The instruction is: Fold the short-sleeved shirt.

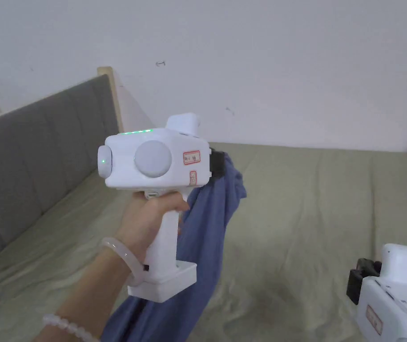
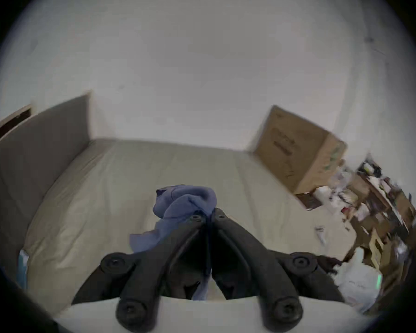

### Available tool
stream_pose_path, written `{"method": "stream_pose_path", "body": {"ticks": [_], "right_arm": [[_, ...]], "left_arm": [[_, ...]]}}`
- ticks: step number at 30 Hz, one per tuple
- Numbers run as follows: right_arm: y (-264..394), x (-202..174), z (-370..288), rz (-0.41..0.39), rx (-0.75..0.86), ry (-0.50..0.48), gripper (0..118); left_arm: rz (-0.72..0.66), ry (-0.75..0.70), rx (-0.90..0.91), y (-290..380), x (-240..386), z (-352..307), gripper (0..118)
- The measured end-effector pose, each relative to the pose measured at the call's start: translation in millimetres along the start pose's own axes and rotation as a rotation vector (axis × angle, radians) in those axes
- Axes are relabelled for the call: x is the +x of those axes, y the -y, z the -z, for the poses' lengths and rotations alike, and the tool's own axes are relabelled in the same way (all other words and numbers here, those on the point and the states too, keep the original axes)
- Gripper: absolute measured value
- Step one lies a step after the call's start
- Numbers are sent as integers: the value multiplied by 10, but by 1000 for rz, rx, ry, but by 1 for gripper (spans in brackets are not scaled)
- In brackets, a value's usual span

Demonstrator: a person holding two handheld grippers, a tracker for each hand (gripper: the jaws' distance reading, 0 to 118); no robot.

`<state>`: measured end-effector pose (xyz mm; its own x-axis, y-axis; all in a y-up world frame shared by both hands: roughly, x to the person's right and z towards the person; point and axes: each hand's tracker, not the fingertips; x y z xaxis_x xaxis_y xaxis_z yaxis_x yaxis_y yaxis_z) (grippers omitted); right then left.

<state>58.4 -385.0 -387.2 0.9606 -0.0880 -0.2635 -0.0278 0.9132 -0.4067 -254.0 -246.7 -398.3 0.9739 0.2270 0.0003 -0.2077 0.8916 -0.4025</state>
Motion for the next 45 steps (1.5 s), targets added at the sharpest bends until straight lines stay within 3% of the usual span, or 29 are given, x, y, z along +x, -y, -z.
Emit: {"method": "stream_pose_path", "body": {"ticks": [4, 6, 11, 15, 16, 21, 22, 23, 25, 26, 27, 30, 31, 32, 34, 36, 39, 43, 44, 45], "right_arm": [[-68, 562, -238, 52, 29, 109, 0], [-70, 821, -340, 68, 36, 160, 0], [46, 1277, -469, 77, 12, 247, 0], [243, 1387, -429, 80, -46, 266, 0], [301, 1384, -409, 75, -64, 269, 0], [494, 1296, -285, 46, -136, 245, 0], [515, 1270, -254, 43, -141, 243, 0], [527, 1244, -228, 42, -150, 237, 0], [538, 1190, -186, 46, -160, 220, 0], [539, 1162, -158, 47, -163, 214, 0], [534, 1131, -143, 45, -166, 208, 0], [486, 1008, -107, 24, -163, 185, 0], [467, 963, -101, 15, -159, 176, 0], [450, 912, -100, 8, -154, 168, 0], [434, 827, -91, -3, -150, 147, 0], [458, 735, -57, -9, -151, 131, 0], [564, 606, 43, -10, -180, 106, 0], [709, 445, 234, -47, -229, 83, 0], [723, 416, 286, -54, -233, 81, 0], [724, 399, 337, -58, -239, 81, 0]], "left_arm": [[121, 144, 47, -147, 848, 62, 1], [99, 197, 39, 7, 1141, 141, 1], [95, 217, -226, 1111, 1578, 686, 1], [114, 195, -513, 2327, 1752, 1077, 1], [119, 198, -582, 2531, 1527, 1283, 1], [141, 177, -624, 2994, 1460, 1374, 2], [132, 173, -624, 2977, 1411, 1381, 11], [84, 178, -626, 2927, 1347, 1389, 32], [42, 192, -633, 2822, 1272, 1354, 105], [37, 198, -620, 2753, 1208, 1311, 107], [18, 186, -563, 2655, 1153, 1243, 101], [15, 120, -486, 2326, 949, 951, 99], [0, 114, -455, 2235, 811, 848, 88], [-17, 96, -430, 2151, 680, 768, 68], [-38, 38, -400, 2112, 392, 576, 0], [-53, -68, -406, 2226, 99, 493, 0], [-163, -91, -454, 2489, -265, 358, 0], [-174, -140, -490, 2712, -546, 424, 0], [-170, -136, -486, 2698, -594, 478, 1], [-169, -139, -479, 2664, -651, 541, 13]]}}
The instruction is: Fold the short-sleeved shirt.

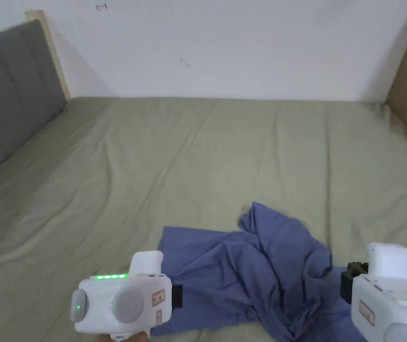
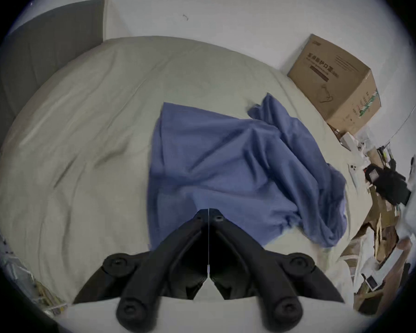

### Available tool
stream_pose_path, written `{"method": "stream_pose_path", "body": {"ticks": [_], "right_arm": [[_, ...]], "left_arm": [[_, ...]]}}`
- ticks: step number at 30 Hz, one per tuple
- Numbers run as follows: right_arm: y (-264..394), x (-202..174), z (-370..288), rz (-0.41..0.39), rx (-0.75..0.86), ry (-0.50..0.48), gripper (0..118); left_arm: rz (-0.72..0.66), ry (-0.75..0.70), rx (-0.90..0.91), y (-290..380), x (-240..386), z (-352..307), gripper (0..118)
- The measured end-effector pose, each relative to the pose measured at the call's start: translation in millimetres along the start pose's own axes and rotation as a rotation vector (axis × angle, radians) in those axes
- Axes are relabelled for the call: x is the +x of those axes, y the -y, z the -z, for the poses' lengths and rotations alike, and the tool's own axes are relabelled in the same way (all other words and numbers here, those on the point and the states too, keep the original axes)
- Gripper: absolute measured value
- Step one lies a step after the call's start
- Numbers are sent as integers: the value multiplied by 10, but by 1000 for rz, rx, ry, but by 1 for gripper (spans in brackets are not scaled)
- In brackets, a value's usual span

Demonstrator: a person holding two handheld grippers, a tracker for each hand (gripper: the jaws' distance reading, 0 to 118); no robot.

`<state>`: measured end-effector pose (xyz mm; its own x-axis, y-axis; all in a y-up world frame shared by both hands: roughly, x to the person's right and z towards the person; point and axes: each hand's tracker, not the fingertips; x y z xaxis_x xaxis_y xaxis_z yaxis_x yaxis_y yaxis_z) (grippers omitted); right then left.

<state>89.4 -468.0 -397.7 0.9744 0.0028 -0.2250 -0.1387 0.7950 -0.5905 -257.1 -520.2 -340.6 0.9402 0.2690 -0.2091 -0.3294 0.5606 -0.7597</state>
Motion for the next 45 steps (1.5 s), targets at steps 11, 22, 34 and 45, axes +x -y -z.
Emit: {"method": "stream_pose_path", "body": {"ticks": [11, 22, 34, 45], "right_arm": [[-99, 23, 557, -4, -49, 5, 0], [-204, 242, 1010, 39, -113, -17, 0], [-1051, 6, 2279, -32, -347, -232, 91], [-1007, -187, 2328, -219, -396, -159, 5]], "left_arm": [[28, -118, 13, -1380, -246, 1058, 97], [86, -139, -80, -1389, -235, 1162, 2], [160, -136, 43, -1536, -147, 669, 2], [186, -147, 34, -1504, -182, 542, 2]]}}
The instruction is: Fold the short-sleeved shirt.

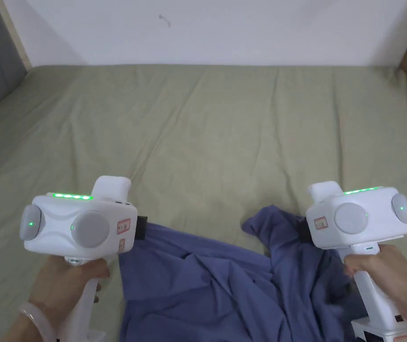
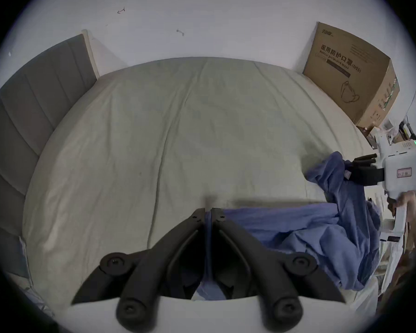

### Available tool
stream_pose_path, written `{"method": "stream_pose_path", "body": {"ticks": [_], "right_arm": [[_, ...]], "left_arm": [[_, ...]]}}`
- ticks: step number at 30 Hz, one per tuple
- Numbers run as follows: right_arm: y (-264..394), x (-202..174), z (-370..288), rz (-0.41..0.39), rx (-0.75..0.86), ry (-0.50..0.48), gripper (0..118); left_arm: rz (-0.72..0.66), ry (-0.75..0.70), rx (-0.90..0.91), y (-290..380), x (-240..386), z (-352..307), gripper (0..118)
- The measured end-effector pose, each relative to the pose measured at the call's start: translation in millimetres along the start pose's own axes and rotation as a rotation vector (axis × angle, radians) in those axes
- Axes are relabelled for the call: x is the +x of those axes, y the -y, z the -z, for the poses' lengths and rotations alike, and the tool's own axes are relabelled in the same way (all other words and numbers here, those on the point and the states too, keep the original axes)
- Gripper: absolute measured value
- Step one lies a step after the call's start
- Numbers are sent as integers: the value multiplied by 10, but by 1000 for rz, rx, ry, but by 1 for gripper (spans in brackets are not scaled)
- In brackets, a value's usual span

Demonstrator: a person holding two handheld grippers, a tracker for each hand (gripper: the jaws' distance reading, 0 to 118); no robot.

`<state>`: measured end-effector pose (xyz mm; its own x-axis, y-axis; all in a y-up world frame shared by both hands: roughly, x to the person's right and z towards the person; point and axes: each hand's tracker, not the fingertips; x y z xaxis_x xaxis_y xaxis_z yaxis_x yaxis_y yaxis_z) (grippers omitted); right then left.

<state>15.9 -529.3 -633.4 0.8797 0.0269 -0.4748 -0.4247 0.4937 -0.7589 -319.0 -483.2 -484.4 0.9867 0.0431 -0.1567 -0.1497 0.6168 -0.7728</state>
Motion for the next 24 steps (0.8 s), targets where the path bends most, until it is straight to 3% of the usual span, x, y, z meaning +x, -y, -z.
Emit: {"method": "stream_pose_path", "body": {"ticks": [4, 12, 17, 22, 24], "right_arm": [[-23, 126, -470, 21, 79, 57, 5], [118, 737, -1898, 170, 292, 114, 5], [292, 953, -2800, 264, 410, 61, 5], [436, 759, -3472, 204, 486, 94, 5], [456, 742, -3652, 219, 501, 98, 5]], "left_arm": [[32, -36, 25, -42, -4, -260, 2], [18, -87, 148, -95, -155, -1230, 2], [1, -44, 253, -100, -101, -1977, 2], [25, -86, 354, -175, 34, -2538, 2], [9, -75, 378, -221, 32, -2704, 2]]}}
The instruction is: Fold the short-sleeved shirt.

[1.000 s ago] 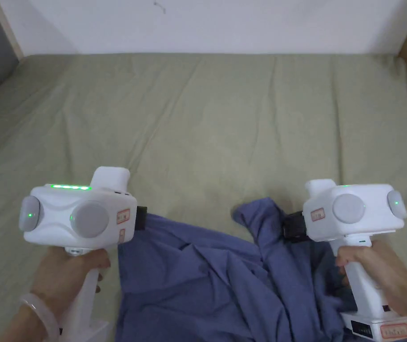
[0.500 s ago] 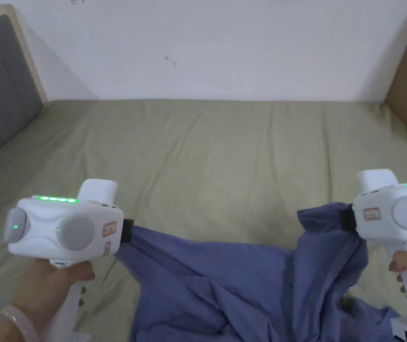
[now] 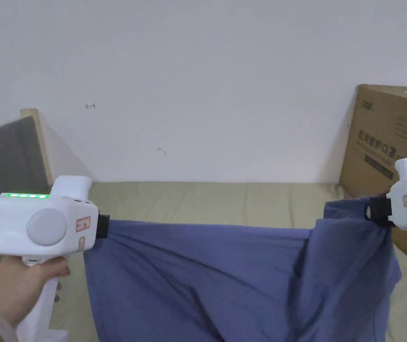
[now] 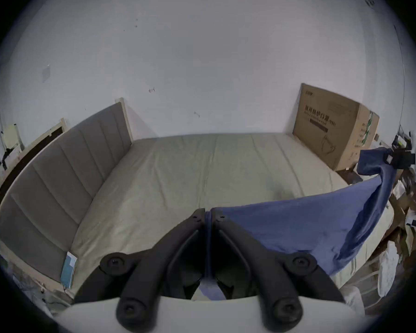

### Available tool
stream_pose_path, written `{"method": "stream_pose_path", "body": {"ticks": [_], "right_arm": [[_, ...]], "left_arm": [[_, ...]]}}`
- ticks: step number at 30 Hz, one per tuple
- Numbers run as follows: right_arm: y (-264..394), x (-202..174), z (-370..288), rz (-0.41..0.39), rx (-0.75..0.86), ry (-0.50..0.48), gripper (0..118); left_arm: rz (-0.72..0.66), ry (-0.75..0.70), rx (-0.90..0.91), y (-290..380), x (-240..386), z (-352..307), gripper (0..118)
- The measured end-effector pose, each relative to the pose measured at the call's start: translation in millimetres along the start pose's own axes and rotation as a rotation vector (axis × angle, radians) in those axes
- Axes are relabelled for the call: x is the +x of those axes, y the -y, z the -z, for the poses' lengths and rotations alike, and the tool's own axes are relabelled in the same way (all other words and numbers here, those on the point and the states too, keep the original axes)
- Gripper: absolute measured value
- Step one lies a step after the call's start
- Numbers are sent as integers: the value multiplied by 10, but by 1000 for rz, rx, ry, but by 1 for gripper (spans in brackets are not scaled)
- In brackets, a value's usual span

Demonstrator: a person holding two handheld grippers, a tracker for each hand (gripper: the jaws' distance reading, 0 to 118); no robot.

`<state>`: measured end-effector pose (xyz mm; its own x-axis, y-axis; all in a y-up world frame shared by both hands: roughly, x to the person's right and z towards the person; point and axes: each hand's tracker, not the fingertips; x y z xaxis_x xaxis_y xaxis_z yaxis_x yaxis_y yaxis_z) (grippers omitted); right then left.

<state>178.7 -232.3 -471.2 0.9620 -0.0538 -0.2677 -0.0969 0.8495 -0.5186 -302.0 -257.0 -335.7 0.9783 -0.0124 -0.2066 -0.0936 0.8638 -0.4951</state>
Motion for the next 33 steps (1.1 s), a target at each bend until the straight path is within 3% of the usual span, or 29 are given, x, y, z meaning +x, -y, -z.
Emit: {"method": "stream_pose_path", "body": {"ticks": [3, 14, 22, 28, 33], "right_arm": [[-187, -4, -164, 92, 52, -16, 5], [-1715, -434, 87, 66, 200, 88, 5], [-2674, -693, 402, 85, 312, 82, 5], [-2899, -794, 635, 60, 366, 88, 5], [-2564, -822, 1226, 21, 304, 90, 5]], "left_arm": [[8, -6, 35, -211, 16, -116, 2], [36, -126, 194, -1656, 38, 180, 2], [14, -202, 307, -2510, -118, 537, 2], [43, -248, 385, -2663, -186, 860, 2], [46, -275, 343, -2285, -195, 1522, 2]]}}
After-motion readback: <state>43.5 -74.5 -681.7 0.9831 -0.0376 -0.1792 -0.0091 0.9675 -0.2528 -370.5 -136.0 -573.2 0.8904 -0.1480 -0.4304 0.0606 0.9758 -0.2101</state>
